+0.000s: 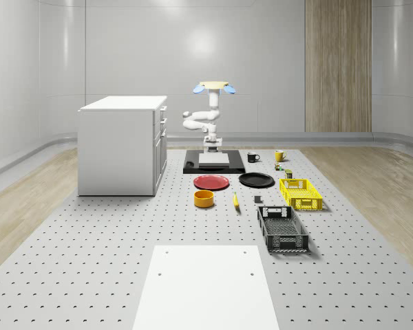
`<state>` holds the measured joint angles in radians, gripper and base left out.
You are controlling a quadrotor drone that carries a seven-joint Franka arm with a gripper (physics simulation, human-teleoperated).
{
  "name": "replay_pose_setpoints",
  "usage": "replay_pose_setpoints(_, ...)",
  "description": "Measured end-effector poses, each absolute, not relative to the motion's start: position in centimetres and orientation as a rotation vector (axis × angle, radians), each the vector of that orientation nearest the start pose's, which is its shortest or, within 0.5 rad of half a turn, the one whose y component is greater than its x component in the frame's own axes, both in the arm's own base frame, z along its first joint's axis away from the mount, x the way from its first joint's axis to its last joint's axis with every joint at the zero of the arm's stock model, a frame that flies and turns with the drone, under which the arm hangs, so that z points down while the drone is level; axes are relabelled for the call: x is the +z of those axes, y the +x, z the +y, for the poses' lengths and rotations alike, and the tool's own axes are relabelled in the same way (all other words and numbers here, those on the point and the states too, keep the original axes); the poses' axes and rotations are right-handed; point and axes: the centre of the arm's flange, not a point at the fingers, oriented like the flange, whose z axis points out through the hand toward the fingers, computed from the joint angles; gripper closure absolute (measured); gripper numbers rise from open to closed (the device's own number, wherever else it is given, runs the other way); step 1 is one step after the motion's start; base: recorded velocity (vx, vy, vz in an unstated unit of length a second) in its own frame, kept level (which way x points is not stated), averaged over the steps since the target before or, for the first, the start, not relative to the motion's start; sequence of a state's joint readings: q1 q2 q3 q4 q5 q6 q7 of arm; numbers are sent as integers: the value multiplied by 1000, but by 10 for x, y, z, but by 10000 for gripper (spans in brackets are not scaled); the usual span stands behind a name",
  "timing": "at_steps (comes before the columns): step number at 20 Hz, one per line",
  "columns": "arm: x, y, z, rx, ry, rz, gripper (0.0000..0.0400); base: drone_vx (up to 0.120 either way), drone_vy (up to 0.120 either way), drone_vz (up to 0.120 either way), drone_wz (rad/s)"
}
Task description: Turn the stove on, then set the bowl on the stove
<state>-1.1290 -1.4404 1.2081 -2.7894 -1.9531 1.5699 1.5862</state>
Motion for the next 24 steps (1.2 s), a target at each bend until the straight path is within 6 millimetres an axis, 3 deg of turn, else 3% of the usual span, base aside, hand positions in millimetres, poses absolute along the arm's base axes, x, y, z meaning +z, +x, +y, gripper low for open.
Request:
replay_pose_setpoints(8, 541, 321, 31, 786, 1, -2, 0, 120, 0, 0, 0)
replay_pose_setpoints(11, 541, 321, 32, 786, 1, -2, 0, 120, 0, 107, 0)
replay_pose_setpoints(24, 541, 321, 32, 786, 1, -2, 0, 120, 0, 0, 0)
